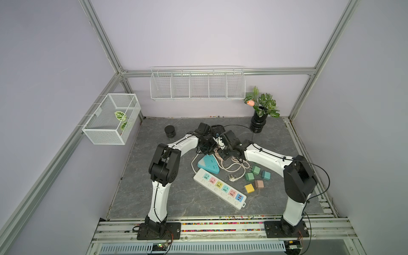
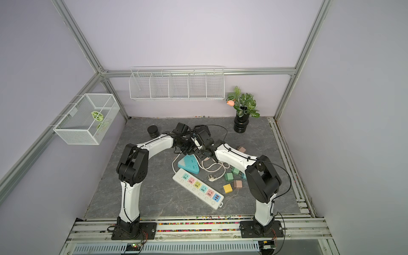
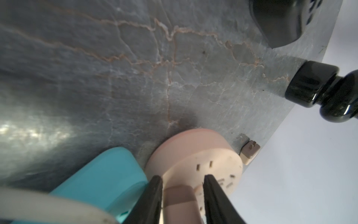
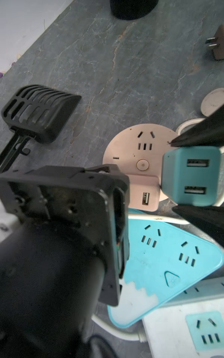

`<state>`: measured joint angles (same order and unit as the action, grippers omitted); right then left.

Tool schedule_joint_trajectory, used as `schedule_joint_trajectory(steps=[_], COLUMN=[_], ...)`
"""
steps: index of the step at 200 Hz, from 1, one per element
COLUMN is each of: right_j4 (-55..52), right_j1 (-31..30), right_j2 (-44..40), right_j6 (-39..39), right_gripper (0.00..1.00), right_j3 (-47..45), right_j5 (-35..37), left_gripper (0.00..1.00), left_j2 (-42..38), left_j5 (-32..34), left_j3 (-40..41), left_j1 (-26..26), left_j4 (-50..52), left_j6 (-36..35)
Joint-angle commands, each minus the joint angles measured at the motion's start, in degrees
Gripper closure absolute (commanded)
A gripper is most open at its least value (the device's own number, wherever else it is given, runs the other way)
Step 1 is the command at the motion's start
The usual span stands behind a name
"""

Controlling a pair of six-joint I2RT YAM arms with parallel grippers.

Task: Pull the plug off the socket
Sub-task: Remove the plug from the socket, then place the plug at the center of the board.

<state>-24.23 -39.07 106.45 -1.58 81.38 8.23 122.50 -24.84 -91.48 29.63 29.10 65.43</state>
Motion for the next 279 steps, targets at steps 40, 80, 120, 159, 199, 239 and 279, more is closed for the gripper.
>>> schedule_joint_trajectory(steps=[40, 80, 120, 159, 199, 239, 279], right_j4=[5.4, 16.4, 29.1, 30.5, 19.2, 25.0, 21.1], right_j1=[7.1, 15.4, 31.0, 43.4, 50.7, 57.8, 59.2], right_j2=[-7.4, -19.7, -28.0, -23.9, -25.4, -15.6, -5.7], right_j6=[4.5, 18.3, 41.7, 55.5, 60.1, 68.1, 69.7], right_gripper=[0.87, 0.86, 0.86, 0.86, 0.73, 0.71, 0.67], right_j3=[-10.0, -26.0, -40.9, -42.1, -40.1, -36.9, -28.7], right_j5=[-9.6, -20.0, -31.7, -44.5, -34.8, -37.2, -39.6], left_gripper=[0.54, 0.38, 0.38, 0.38, 0.37, 0.16, 0.17], left_j2=[-1.0, -6.6, -16.8, -32.5, -48.1, -57.7, -59.0], left_j5=[0.3, 1.9, 8.1, 14.4, 21.5, 19.3, 15.0], left_j3=[-0.1, -1.1, 4.8, 21.7, 39.9, 55.5, 59.3], left_j1=[0.2, 0.2, 0.4, 0.7, 0.6, -2.7, -5.9], left_j4=[1.2, -2.5, -6.4, -14.2, -20.7, -29.3, -30.3], left_j6=[-2.3, -8.5, -15.4, -19.8, -20.0, -13.2, -9.8])
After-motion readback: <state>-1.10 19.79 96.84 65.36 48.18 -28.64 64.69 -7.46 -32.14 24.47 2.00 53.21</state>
